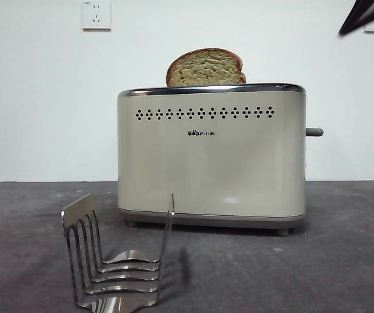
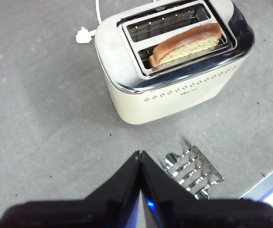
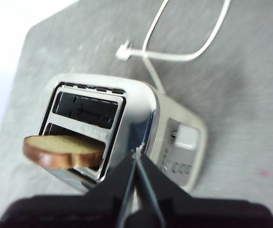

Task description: Pick up a slice of bread from the rack,put the bread on the toaster,press the button

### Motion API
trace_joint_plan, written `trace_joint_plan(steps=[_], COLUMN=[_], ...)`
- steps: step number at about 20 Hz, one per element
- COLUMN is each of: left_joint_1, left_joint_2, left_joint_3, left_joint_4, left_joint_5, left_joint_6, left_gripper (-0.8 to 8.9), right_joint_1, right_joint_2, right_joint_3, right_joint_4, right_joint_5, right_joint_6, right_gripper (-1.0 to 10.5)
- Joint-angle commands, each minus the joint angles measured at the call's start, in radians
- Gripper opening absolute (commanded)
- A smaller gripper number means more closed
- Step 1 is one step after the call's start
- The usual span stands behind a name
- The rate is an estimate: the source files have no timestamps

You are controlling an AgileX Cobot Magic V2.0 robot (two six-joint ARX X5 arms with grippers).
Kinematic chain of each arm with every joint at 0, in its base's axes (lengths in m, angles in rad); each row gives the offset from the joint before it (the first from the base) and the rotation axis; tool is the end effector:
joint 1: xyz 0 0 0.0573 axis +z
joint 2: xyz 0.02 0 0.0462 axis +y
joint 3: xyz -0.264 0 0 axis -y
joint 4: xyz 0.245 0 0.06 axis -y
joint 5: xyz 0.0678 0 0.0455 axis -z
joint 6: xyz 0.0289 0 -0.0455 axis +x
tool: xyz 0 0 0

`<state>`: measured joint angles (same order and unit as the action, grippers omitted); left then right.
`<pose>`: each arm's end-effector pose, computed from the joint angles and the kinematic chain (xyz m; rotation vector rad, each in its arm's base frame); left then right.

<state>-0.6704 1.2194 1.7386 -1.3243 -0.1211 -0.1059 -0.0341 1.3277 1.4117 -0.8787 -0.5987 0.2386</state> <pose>0.1424 -0.1084 0.4555 0.2157 0.7764 -0.4774 0.2602 0.0074 0.3747 0.4713 0.8291 0.4426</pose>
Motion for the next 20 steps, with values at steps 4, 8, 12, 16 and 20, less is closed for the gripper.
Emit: trace_joint_plan(steps=[4,8,12,16,20], left_joint_1=[0.002,0.002,0.002,0.002,0.002], left_joint_2=[-0.032,-0.082,-0.098,-0.077,-0.053], left_joint_3=[-0.010,-0.010,-0.010,-0.010,-0.010], left_joint_4=[0.002,0.002,0.002,0.002,0.002], left_joint_5=[0.002,0.108,0.129,0.129,0.128], left_joint_6=[0.013,0.012,0.011,0.011,0.011], left_gripper=[-0.05,-0.04,-0.04,-0.04,-0.04], right_joint_1=[0.002,0.002,0.002,0.002,0.002], right_joint_2=[-0.195,-0.303,-0.317,-0.310,-0.290], right_joint_3=[0.108,0.226,0.329,0.346,0.344], right_joint_4=[-0.160,-0.270,-0.389,-0.449,-0.495], right_joint_5=[0.219,0.401,0.493,0.572,0.585], right_joint_6=[-0.053,-0.061,-0.070,-0.068,-0.068], right_gripper=[0.0,0.0,0.0,0.0,0.0])
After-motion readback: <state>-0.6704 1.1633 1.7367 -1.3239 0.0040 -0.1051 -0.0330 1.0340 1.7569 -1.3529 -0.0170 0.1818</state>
